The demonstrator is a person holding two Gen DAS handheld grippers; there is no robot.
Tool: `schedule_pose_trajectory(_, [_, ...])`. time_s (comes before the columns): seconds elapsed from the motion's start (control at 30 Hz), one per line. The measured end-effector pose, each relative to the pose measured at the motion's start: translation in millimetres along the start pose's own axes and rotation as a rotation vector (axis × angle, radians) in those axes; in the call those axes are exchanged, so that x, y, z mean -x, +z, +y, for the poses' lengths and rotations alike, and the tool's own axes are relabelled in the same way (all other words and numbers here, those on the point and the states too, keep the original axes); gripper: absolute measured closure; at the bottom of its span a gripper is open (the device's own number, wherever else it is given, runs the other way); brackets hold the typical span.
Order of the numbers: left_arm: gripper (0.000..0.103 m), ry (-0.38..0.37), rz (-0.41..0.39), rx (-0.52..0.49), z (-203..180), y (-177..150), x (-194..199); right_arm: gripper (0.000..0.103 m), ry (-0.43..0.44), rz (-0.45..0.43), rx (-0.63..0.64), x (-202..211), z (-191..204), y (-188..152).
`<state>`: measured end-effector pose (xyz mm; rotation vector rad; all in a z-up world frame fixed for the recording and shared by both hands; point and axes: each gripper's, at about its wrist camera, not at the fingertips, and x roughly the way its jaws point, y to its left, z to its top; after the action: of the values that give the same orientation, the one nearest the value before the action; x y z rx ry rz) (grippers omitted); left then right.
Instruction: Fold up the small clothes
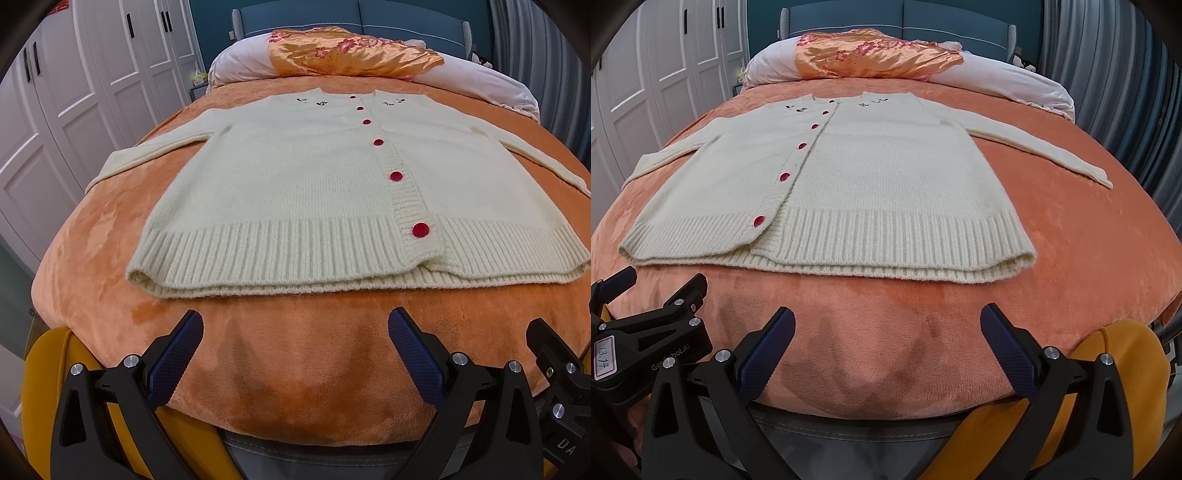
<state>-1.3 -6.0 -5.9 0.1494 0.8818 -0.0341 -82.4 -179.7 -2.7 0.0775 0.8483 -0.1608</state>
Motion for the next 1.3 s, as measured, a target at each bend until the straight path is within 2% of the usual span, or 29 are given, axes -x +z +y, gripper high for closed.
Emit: schedule_pose_trajectory(1.3, [0.005,0.004,0.009,-0.009,-3.3,-0.7,-3.2,0.005,-0.001,0.01,-0.007,-2.3,-1.4,-1.6])
